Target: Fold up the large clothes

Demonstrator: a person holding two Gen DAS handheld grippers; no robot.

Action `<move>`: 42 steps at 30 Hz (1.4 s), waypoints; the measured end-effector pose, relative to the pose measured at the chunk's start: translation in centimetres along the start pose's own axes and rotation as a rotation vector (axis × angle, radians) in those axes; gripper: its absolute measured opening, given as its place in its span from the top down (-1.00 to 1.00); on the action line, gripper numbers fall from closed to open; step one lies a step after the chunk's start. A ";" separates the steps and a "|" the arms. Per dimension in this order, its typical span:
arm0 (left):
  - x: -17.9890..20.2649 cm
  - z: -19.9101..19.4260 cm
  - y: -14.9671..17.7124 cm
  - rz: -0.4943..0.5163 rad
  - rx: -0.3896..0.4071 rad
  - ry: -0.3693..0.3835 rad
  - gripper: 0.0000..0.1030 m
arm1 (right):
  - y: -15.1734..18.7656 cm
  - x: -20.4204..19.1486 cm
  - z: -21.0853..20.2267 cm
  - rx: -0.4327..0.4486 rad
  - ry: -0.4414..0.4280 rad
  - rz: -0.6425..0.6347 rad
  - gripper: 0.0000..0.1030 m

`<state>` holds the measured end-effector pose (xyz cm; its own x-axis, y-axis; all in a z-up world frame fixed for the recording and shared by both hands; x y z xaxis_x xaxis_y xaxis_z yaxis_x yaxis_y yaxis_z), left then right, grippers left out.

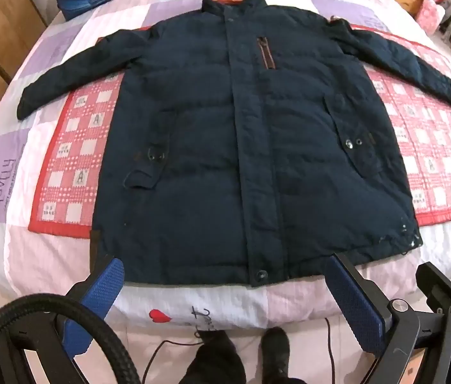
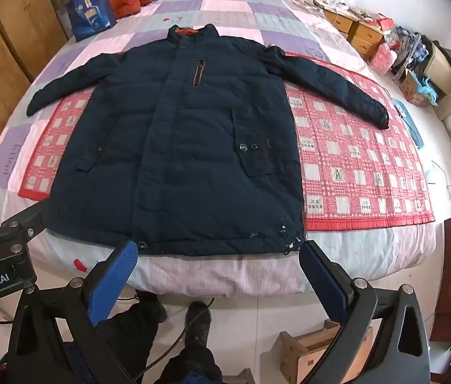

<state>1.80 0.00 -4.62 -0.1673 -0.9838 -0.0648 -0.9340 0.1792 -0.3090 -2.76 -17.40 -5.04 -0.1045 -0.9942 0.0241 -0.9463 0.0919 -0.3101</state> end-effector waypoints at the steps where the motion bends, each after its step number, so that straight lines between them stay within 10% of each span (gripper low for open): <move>1: 0.0 -0.1 0.0 0.000 0.004 -0.005 -1.00 | 0.0 0.0 0.0 0.011 -0.002 0.003 -1.00; 42: -1.8 1.7 -0.6 -0.046 -0.033 -0.048 -1.00 | -0.9 -0.4 1.4 -0.014 -0.016 0.003 -1.00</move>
<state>3.20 1.66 -5.94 -0.1096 -0.9892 -0.0973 -0.9502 0.1330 -0.2817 -1.49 -17.11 -6.07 -0.1024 -0.9947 0.0084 -0.9500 0.0953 -0.2972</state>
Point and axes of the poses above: each gripper's, at about its wrist camera, not at the fingertips, and z roughly the way its jaws point, x to its right, y to its underside, the point moved 5 cm from there along z, roughly the way its jaws point, and after that the axes turned 3 degrees about -x, right-handed, at the moved point
